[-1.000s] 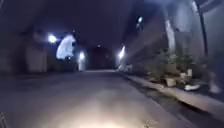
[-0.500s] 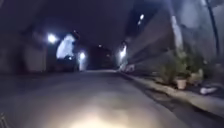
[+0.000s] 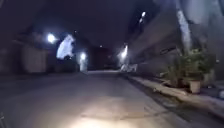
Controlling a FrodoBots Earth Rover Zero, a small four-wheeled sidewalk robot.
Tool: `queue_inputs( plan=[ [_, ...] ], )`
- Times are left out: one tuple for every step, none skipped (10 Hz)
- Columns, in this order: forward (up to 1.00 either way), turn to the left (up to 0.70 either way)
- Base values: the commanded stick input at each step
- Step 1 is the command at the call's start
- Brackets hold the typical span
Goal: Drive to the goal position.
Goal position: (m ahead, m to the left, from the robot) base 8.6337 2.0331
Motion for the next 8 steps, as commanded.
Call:
queue_inputs(
  plan=[
    [0.7,0.0],
    [0.7,0.0],
    [0.7,-0.02],
    [0.7,-0.35],
    [0.7,-0.34],
    [0.7,-0.26],
    [0.7,-0.01],
    [0.7,0.0]
  ],
)
